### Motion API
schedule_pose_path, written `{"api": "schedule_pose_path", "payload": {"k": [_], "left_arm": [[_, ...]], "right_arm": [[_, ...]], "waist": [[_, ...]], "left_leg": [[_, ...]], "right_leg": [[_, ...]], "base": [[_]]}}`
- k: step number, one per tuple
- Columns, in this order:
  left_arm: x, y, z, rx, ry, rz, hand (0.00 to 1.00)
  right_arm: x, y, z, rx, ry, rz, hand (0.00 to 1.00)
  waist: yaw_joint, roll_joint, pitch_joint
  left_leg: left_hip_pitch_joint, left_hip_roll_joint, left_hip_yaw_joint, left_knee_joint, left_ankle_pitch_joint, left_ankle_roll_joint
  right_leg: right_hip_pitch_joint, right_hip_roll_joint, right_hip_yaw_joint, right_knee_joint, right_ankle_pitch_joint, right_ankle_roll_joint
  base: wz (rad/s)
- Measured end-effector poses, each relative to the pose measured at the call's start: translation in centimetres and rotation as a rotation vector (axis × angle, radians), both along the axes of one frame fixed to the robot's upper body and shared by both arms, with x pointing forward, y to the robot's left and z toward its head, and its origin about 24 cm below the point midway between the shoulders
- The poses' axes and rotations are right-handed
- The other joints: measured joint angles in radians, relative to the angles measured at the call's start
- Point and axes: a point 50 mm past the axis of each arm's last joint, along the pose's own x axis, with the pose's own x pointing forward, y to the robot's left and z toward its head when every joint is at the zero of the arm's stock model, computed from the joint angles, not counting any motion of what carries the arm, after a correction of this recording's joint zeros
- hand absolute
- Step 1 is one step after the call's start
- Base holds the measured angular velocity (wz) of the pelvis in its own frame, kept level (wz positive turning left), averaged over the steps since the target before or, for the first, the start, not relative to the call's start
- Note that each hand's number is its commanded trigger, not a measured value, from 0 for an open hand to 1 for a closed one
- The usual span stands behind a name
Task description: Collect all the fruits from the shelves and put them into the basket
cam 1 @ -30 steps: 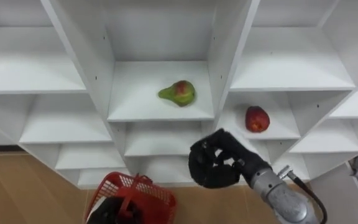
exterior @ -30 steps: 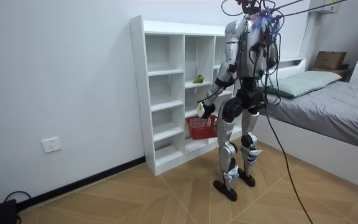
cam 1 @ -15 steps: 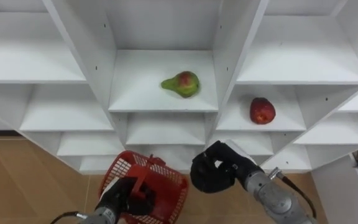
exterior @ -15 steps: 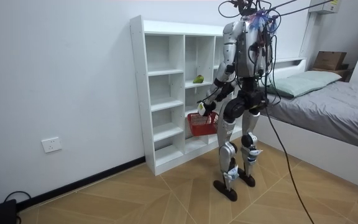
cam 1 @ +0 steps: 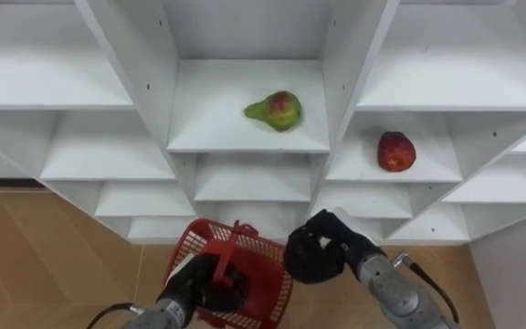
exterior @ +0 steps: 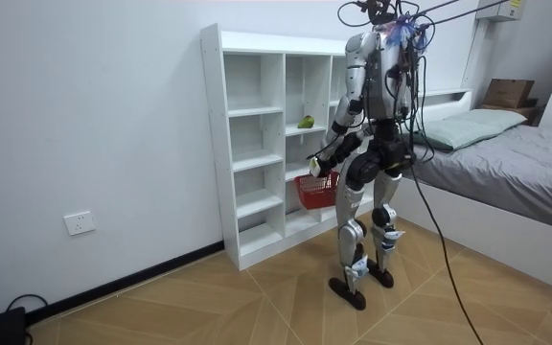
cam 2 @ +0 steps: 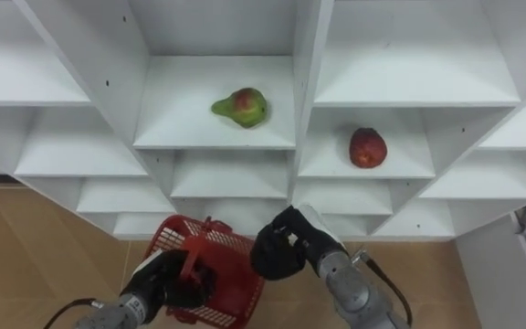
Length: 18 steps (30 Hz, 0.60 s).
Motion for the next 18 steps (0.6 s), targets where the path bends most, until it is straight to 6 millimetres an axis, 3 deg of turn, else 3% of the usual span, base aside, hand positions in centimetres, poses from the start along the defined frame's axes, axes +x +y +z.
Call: {"api": "schedule_pose_path", "payload": {"k": [11, 18], "left_arm": [[1.2, -2.8, 1.0, -0.077, -0.05, -0.118, 1.0], [1.1, -2.9, 1.0, -0.093, -0.045, -0.132, 1.0]], "right_arm": [[-0.1, 0.7, -0.7, -0.028, 0.013, 0.045, 1.0], [-0.2, 0.7, -0.8, -0.009, 0.025, 0.038, 1.0]], "waist": [[0.008, 0.003, 0.0031], [0.009, 0.009, 0.0084]], "left_leg": [[-0.016, 0.0, -0.014, 0.0, 0.001, -0.001], [-0.02, -0.001, -0.012, 0.003, 0.001, 0.0]], "right_leg": [[-0.012, -0.004, -0.021, 0.002, 0.0, 0.0], [-0.013, -0.006, -0.025, 0.001, 0.0, 0.0]], "base": [[0.03], [0.0]]}}
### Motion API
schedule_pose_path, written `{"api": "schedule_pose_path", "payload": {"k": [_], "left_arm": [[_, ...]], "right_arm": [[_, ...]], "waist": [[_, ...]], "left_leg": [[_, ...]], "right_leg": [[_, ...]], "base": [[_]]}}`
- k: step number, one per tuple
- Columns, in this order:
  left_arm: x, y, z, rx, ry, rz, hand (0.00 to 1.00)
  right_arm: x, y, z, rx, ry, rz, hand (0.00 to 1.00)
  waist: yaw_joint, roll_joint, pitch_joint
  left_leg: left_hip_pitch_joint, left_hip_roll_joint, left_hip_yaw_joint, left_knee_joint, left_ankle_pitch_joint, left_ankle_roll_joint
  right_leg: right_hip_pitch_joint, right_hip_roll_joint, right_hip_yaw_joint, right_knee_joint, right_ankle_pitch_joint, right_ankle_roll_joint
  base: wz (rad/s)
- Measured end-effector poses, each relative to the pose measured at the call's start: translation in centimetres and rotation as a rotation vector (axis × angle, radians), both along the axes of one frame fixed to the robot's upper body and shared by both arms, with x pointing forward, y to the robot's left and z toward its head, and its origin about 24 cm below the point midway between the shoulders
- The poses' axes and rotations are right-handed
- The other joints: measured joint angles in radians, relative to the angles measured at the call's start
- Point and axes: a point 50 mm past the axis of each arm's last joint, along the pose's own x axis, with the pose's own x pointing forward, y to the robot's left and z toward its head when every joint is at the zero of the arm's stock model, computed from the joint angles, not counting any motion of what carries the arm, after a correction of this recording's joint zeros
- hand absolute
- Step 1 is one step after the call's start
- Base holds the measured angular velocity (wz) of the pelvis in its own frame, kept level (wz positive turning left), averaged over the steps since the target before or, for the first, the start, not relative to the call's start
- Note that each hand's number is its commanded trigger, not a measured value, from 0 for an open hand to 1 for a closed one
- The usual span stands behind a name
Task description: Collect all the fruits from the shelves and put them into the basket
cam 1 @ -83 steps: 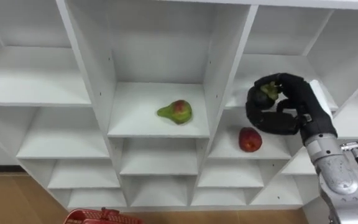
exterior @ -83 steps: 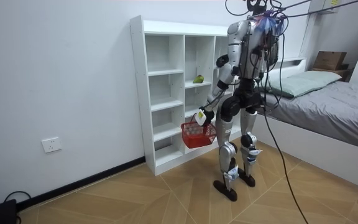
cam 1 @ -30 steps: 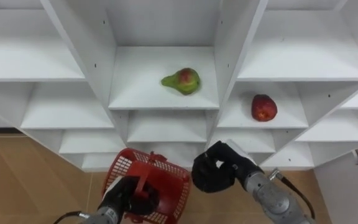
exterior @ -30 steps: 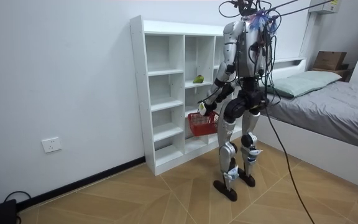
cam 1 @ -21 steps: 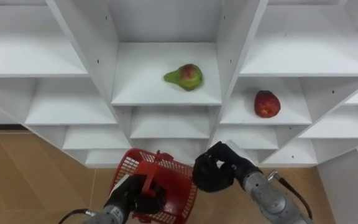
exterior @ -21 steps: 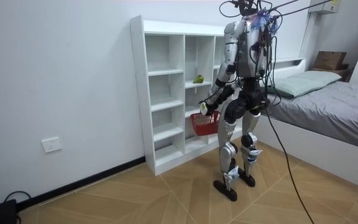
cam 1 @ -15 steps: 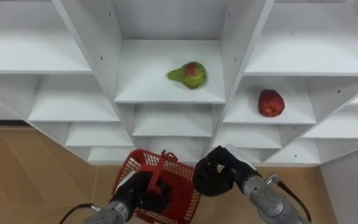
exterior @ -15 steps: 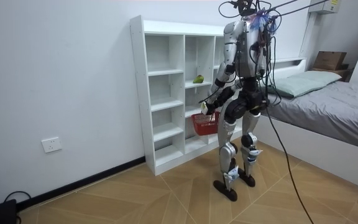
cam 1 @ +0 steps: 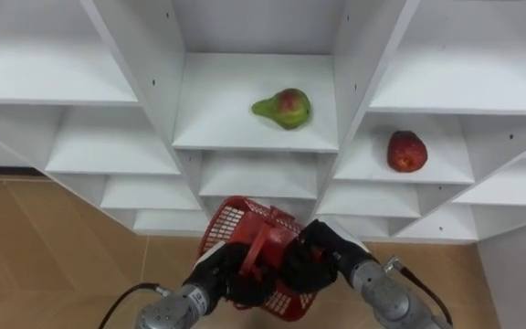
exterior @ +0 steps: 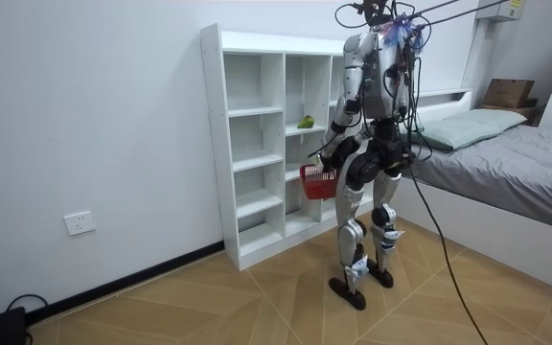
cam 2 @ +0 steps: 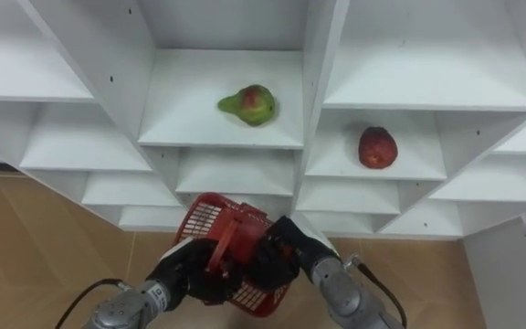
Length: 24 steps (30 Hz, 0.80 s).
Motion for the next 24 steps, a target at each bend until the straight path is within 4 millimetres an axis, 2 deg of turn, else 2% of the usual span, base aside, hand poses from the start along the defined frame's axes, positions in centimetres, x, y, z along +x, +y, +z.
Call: {"api": "schedule_pose_path", "payload": {"k": [9, 10, 11, 12, 13, 14, 15, 24], "left_arm": [[-0.1, -0.03, -0.05, 0.007, 0.002, -0.017, 1.0], [-0.11, -0.04, -0.05, 0.008, 0.002, -0.019, 1.0], [-0.12, -0.05, -0.06, 0.008, 0.003, -0.021, 1.0], [-0.12, -0.06, -0.06, 0.008, 0.003, -0.021, 1.0], [-0.13, -0.07, -0.06, 0.008, 0.003, -0.022, 1.0], [-0.14, -0.07, -0.06, 0.009, 0.003, -0.023, 1.0], [-0.15, -0.08, -0.07, 0.009, 0.003, -0.024, 1.0], [0.01, -0.54, 0.34, -0.011, -0.011, -0.076, 1.0]], "right_arm": [[-0.18, 0.24, -0.17, -0.002, 0.011, 0.015, 1.0], [-0.19, 0.23, -0.18, -0.002, 0.012, 0.016, 0.96], [-0.2, 0.23, -0.18, -0.002, 0.012, 0.017, 0.76], [-0.2, 0.24, -0.19, -0.002, 0.013, 0.018, 0.63], [-0.22, 0.25, -0.19, -0.002, 0.014, 0.02, 0.55], [-0.22, 0.25, -0.19, -0.002, 0.014, 0.02, 0.16], [-0.22, 0.26, -0.19, -0.002, 0.014, 0.019, 0.0], [-0.31, 0.3, -0.57, -0.017, 0.033, 0.025, 0.0]], "waist": [[-0.001, 0.002, 0.0009], [-0.001, 0.002, 0.0008], [-0.001, 0.002, 0.0008], [-0.001, 0.003, 0.0006], [-0.001, 0.003, 0.0004], [-0.001, 0.003, 0.0002], [-0.001, 0.004, 0.0001], [0.001, 0.006, -0.0011]], "left_leg": [[-0.01, 0.0, -0.002, 0.013, 0.0, 0.0], [-0.011, 0.0, -0.003, 0.013, 0.0, 0.0], [-0.011, 0.0, -0.004, 0.013, 0.0, 0.0], [-0.011, 0.0, -0.004, 0.014, 0.0, 0.0], [-0.011, 0.0, -0.004, 0.014, 0.0, 0.0], [-0.011, 0.0, -0.004, 0.015, 0.0, 0.0], [-0.011, 0.0, -0.004, 0.015, 0.0, 0.0], [-0.01, 0.0, -0.004, 0.015, 0.0, 0.0]], "right_leg": [[-0.001, -0.001, -0.002, 0.0, 0.0, 0.0], [-0.001, -0.001, -0.002, 0.0, 0.0, 0.0], [-0.001, -0.001, -0.003, 0.0, 0.0, 0.0], [-0.001, -0.001, -0.002, 0.0, 0.0, 0.0], [-0.001, -0.001, -0.002, 0.0, 0.0, 0.0], [-0.001, -0.001, -0.002, 0.0, 0.0, 0.0], [-0.001, -0.001, -0.002, 0.0, 0.0, 0.0], [0.0, 0.0, -0.001, 0.001, 0.0, 0.0]], "base": [[0.01], [0.0], [0.0], [0.0], [0.0], [0.0], [0.0], [0.0]]}}
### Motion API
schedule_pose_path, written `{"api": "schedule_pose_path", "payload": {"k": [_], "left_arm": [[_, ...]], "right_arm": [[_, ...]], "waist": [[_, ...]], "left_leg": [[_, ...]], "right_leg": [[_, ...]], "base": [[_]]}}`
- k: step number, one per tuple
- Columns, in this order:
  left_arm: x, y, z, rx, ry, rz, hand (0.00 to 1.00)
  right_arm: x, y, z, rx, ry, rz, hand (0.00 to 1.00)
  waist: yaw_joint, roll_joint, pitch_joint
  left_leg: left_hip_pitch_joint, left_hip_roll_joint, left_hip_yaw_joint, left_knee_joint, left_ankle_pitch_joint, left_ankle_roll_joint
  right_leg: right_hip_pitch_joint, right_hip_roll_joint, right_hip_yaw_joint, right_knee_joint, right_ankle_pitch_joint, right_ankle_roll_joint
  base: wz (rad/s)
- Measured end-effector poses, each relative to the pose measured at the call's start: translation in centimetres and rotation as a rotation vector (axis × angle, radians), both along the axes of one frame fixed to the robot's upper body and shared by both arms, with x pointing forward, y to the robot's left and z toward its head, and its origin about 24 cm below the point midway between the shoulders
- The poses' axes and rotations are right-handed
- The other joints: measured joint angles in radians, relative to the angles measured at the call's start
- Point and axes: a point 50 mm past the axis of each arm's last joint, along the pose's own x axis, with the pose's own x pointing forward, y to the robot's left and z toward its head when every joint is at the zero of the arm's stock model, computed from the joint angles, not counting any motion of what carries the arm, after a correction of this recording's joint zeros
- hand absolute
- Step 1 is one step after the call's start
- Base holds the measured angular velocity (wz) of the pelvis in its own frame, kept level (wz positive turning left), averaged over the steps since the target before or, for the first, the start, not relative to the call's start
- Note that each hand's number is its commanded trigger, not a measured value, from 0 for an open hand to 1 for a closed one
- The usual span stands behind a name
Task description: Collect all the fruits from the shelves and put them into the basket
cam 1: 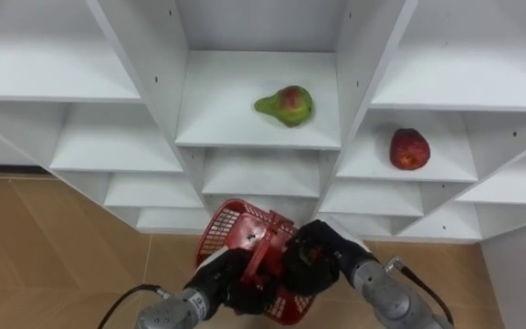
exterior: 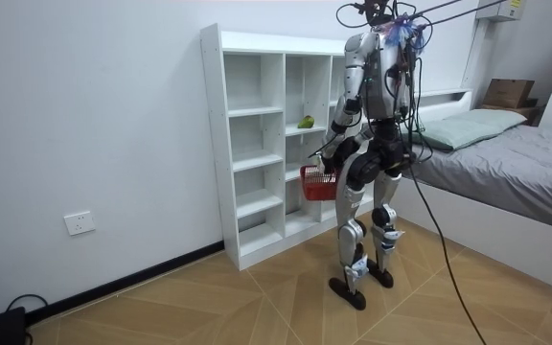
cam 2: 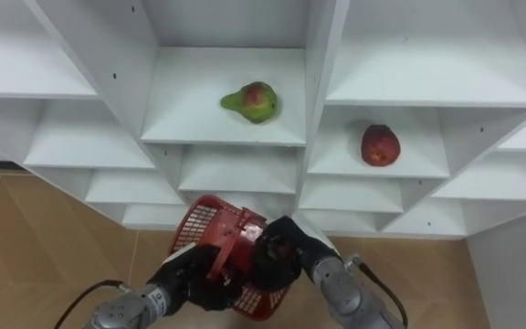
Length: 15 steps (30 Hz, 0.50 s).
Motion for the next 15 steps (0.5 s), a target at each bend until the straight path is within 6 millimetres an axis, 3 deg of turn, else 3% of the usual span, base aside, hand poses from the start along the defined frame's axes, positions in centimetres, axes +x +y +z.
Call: {"api": "schedule_pose_path", "payload": {"k": [15], "left_arm": [[0.2, -1.4, 0.7, -0.061, -0.019, -0.083, 1.0]], "right_arm": [[-0.7, 1.0, -0.6, 0.006, 0.052, 0.056, 0.0]], "waist": [[-0.002, 0.004, -0.0011]], "left_leg": [[0.002, 0.0, 0.0, 0.0, 0.0, 0.0]], "right_leg": [[0.001, 0.002, 0.002, 0.0, 0.0, 0.0]], "base": [[0.0]]}}
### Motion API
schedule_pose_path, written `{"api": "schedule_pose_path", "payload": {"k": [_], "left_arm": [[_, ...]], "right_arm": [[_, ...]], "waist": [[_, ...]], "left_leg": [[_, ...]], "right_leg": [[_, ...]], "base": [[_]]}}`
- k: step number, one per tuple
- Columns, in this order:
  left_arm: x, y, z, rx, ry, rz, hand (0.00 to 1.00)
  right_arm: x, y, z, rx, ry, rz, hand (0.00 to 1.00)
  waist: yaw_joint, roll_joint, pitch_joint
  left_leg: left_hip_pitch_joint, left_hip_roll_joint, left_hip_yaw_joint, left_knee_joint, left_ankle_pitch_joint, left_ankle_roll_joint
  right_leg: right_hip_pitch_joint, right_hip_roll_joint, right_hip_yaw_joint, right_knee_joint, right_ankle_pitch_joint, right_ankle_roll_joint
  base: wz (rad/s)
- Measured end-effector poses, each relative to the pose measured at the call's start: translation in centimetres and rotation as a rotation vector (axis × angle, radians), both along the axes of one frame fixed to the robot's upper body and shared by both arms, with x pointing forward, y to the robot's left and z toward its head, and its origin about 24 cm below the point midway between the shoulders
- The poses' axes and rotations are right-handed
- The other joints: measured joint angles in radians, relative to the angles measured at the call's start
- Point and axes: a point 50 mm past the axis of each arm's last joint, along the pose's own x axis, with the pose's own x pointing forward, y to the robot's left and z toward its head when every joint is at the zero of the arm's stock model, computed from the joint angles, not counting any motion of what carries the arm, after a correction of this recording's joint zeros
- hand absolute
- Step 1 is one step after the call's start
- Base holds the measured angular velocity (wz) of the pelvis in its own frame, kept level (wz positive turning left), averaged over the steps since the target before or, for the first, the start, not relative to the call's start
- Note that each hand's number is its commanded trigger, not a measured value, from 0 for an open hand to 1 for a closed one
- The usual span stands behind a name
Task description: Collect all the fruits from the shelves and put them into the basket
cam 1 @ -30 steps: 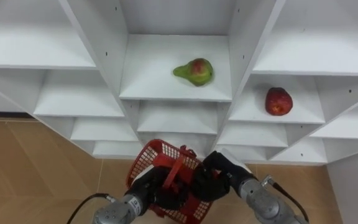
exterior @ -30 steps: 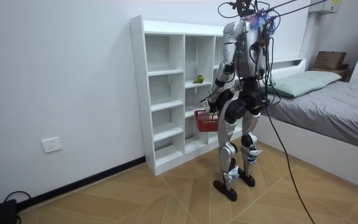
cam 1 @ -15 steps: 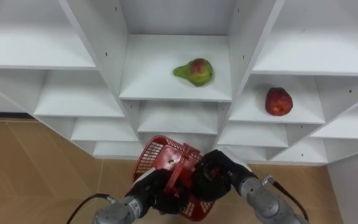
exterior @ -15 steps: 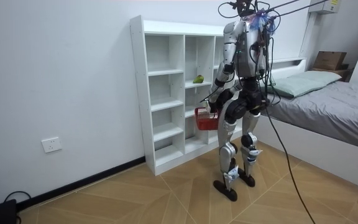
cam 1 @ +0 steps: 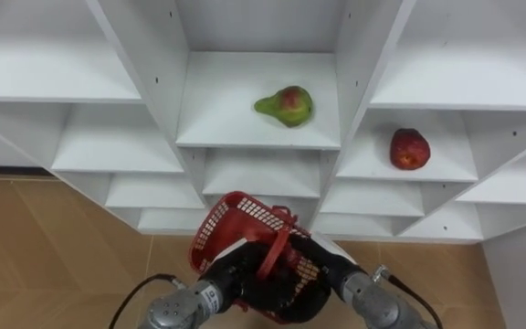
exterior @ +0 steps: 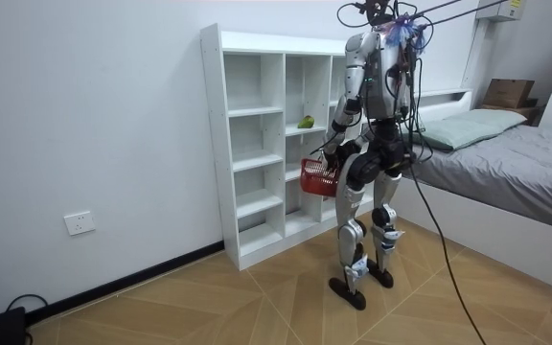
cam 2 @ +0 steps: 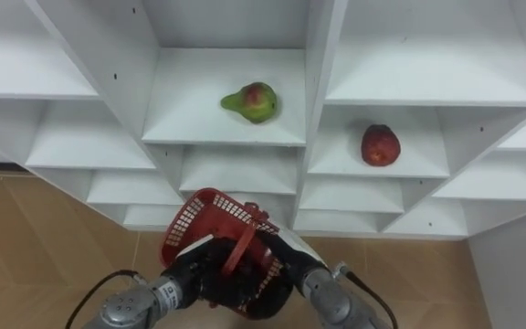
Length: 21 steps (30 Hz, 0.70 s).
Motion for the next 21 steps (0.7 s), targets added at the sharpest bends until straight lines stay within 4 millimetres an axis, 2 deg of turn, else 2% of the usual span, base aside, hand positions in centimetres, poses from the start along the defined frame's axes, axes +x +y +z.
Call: {"api": "schedule_pose_path", "payload": {"k": [13, 21], "left_arm": [[0.0, -0.1, 0.0, -0.006, 0.002, -0.01, 1.0], [-0.3, 1.0, -0.6, 0.059, 0.012, 0.014, 1.0]], "right_arm": [[0.0, -0.1, 0.0, -0.004, 0.0, 0.002, 0.0], [-0.1, -0.1, -0.1, 0.0, 0.004, -0.003, 0.0]], "waist": [[0.0, 0.0, 0.0], [0.004, 0.0, -0.0003]], "left_leg": [[0.002, 0.001, 0.001, 0.0, 0.0, 0.0], [0.007, -0.003, 0.001, 0.001, 0.0, 0.0]], "right_leg": [[0.001, 0.002, 0.002, 0.001, 0.0, 0.0], [0.008, 0.009, 0.008, 0.0, 0.0, 0.0]], "base": [[0.0], [0.0]]}}
